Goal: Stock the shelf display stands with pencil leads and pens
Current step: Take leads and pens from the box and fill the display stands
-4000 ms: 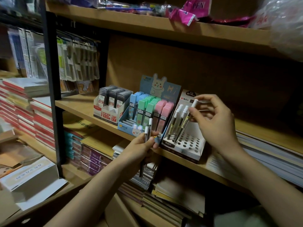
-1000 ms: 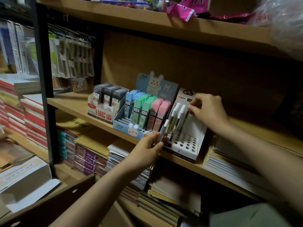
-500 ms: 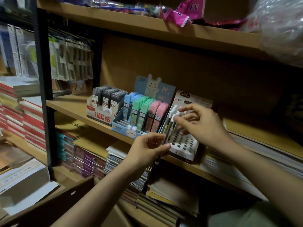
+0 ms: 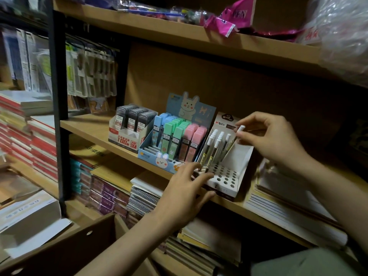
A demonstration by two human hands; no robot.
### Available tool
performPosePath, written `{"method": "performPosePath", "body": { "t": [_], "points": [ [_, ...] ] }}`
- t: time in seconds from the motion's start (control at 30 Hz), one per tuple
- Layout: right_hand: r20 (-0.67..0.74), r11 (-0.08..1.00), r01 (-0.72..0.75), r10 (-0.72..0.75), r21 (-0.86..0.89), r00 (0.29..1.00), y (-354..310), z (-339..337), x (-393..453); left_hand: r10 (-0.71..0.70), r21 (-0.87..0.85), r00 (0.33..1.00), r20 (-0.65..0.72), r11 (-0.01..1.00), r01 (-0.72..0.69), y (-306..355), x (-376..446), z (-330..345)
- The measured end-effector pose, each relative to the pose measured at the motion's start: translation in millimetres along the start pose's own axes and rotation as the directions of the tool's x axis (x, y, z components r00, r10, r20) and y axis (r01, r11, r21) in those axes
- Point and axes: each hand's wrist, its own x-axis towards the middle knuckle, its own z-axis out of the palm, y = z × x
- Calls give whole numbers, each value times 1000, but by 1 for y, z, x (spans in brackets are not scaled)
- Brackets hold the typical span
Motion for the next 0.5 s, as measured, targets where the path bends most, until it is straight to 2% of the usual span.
{"method": "performPosePath", "body": {
  "t": [0.17,0.33,0.5],
  "points": [
    [-37,995,8,-12,-98,999,16,10,4,7,48,997,71,999,-10,0,-5,13],
    [-51,996,-27,22,-85,998,29,16,6,13,77,997,72,997,-19,-2,-6,16],
    [-61,986,-25,15,-163,998,32,18,14,29,105,997,65,994,-35,-5,-5,21]
  ]
}}
